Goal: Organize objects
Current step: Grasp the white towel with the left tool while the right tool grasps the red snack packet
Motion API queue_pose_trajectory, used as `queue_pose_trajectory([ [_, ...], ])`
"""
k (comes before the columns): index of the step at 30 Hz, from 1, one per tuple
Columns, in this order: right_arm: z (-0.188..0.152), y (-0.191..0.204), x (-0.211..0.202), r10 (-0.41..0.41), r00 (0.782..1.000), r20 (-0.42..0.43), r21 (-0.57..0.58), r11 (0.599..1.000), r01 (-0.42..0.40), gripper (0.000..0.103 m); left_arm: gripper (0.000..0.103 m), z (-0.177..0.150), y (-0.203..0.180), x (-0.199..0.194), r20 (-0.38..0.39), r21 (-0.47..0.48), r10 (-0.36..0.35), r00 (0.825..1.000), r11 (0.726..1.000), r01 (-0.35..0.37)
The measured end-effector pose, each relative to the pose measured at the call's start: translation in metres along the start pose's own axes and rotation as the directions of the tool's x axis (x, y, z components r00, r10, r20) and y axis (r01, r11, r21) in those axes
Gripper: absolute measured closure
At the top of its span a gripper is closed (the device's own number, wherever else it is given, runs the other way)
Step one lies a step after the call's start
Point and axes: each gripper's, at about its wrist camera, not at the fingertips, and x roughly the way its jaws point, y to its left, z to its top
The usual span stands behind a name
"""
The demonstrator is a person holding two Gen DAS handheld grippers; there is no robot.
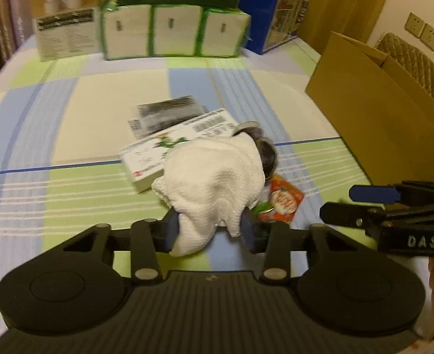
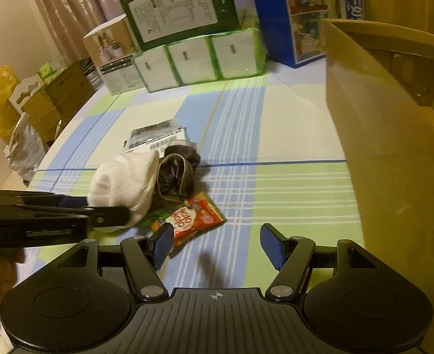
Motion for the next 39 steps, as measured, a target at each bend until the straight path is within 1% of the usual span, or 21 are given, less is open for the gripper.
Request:
queue_pose_trajectory([
  [1, 0.0, 0.002, 0.003, 0.009, 1.0, -0.007, -0.001, 1.0, -0.009, 0.04, 0.074, -0.002, 0.002, -0.005, 0.006, 0.005, 0.019, 1.0, 1.0, -0.019],
  [3, 0.0, 0.004, 0.01, 0.037, 0.999, -0.025, 0.016, 0.999, -0.037, 0.04, 0.074, -0.007, 0.005, -0.012, 0.011, 0.015, 0.046, 0.999, 0.999, -0.046],
  [6, -0.001, 0.008, 0.022, 0.083, 0.995, -0.055, 0.044, 0.996, -0.081, 0.04, 0.073, -0.008, 0.01, -0.013, 0.006, 0.018, 0.04, 0.999, 0.999, -0.04],
  [7, -0.001, 0.009, 0.027, 0.089, 0.994, -0.064, 0.049, 0.995, -0.086, 0.04, 0.071, -0.007, 0.01, -0.013, 0.006, 0.017, 0.039, 0.999, 0.999, -0.039],
  [8, -0.001, 0.011, 0.031, 0.088, 0.994, -0.068, 0.052, 0.995, -0.084, 0.04, 0.065, -0.007, 0.011, -0.013, 0.007, 0.015, 0.039, 0.999, 0.999, -0.039],
  [10, 0.002, 0.014, 0.037, 0.068, 0.996, -0.05, 0.035, 0.997, -0.066, 0.04, 0.062, -0.007, 0.011, -0.013, 0.002, 0.014, 0.035, 0.999, 0.999, -0.035],
  [11, 0.003, 0.015, 0.04, 0.052, 0.998, -0.04, 0.026, 0.998, -0.051, 0.04, 0.058, -0.008, 0.012, -0.014, 0.004, 0.017, 0.037, 0.999, 0.999, -0.037],
  [12, 0.004, 0.015, 0.042, 0.043, 0.999, -0.029, 0.028, 0.999, -0.042, 0.04, 0.056, -0.008, 0.012, -0.015, 0.007, 0.019, 0.038, 0.999, 0.999, -0.038],
  [15, 0.007, 0.016, 0.048, 0.024, 1.0, -0.005, 0.027, 0.999, -0.024, 0.043, 0.056, -0.007, 0.016, -0.018, 0.016, 0.003, 0.036, 0.999, 0.999, -0.036],
  [17, 0.009, 0.021, 0.052, 0.011, 1.0, -0.003, -0.026, 1.0, -0.012, 0.045, 0.055, -0.007, 0.019, -0.017, 0.016, -0.008, 0.035, 0.999, 0.999, -0.035],
  [19, 0.007, 0.029, 0.055, 0.007, 1.0, -0.007, -0.112, 0.994, -0.008, 0.05, 0.053, -0.007, 0.019, -0.016, 0.013, -0.006, 0.037, 0.999, 0.999, -0.037],
  [21, 0.004, 0.036, 0.056, -0.018, 1.0, -0.016, -0.197, 0.98, 0.014, 0.063, 0.052, -0.008, 0.019, -0.015, 0.01, 0.0, 0.039, 0.999, 0.999, -0.039],
  [22, 0.002, 0.036, 0.055, -0.024, 0.999, -0.022, -0.219, 0.976, 0.019, 0.065, 0.052, -0.008, 0.018, -0.015, 0.01, 0.005, 0.041, 0.999, 0.999, -0.041],
  [23, 0.0, 0.035, 0.054, -0.025, 0.999, -0.029, -0.224, 0.974, 0.018, 0.069, 0.052, -0.009, 0.018, -0.015, 0.01, 0.007, 0.041, 0.999, 0.999, -0.041],
  [24, -0.002, 0.033, 0.052, -0.026, 0.999, -0.034, -0.221, 0.975, 0.017, 0.07, 0.052, -0.009, 0.017, -0.015, 0.011, 0.01, 0.042, 0.999, 0.999, -0.042],
  [29, -0.011, 0.026, 0.04, -0.026, 0.998, -0.051, -0.198, 0.98, 0.016, 0.071, 0.047, -0.009, 0.014, -0.015, 0.025, 0.033, 0.056, 0.998, 0.998, -0.057],
  [34, -0.014, 0.023, 0.032, -0.039, 0.998, -0.057, -0.175, 0.984, 0.028, 0.066, 0.042, -0.008, 0.01, -0.011, 0.046, 0.055, 0.071, 0.996, 0.996, -0.074],
  [39, -0.014, 0.025, 0.032, -0.047, 0.997, -0.057, -0.191, 0.981, 0.035, 0.066, 0.042, -0.006, 0.003, 0.0, 0.057, 0.112, 0.081, 0.995, 0.99, -0.087],
])
